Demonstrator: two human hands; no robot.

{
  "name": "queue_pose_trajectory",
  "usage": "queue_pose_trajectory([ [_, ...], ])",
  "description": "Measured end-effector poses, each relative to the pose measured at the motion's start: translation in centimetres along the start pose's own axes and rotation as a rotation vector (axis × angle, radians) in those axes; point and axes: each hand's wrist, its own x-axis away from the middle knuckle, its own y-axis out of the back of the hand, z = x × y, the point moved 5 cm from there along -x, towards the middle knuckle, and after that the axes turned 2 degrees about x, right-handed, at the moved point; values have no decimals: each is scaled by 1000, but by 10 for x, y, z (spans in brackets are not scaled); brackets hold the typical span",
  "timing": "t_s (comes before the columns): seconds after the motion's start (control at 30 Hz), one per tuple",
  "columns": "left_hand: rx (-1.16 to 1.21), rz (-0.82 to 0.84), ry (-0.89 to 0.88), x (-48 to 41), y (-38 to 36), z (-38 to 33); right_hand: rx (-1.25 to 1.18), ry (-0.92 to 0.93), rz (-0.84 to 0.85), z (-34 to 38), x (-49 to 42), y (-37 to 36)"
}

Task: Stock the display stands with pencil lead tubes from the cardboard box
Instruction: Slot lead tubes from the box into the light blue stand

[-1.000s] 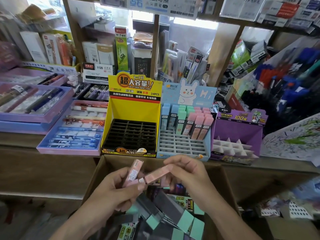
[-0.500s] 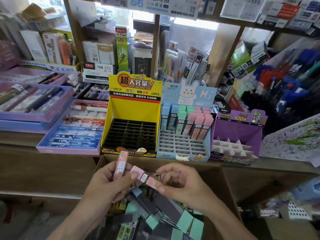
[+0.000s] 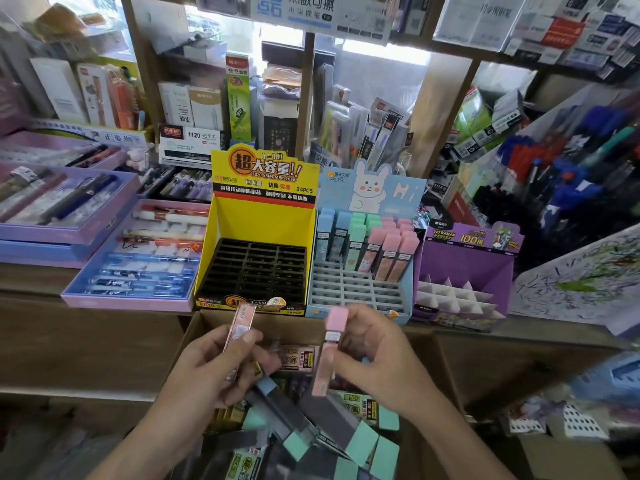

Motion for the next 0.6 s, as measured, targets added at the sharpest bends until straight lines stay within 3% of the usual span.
queue_pose_trajectory([
  [0.47,-29,0,45,1,-2,-2,244,166,-401,43,-26,123],
  [0.6,-40,-5,37,0,1,-2,340,171,-446,39,-34,137],
])
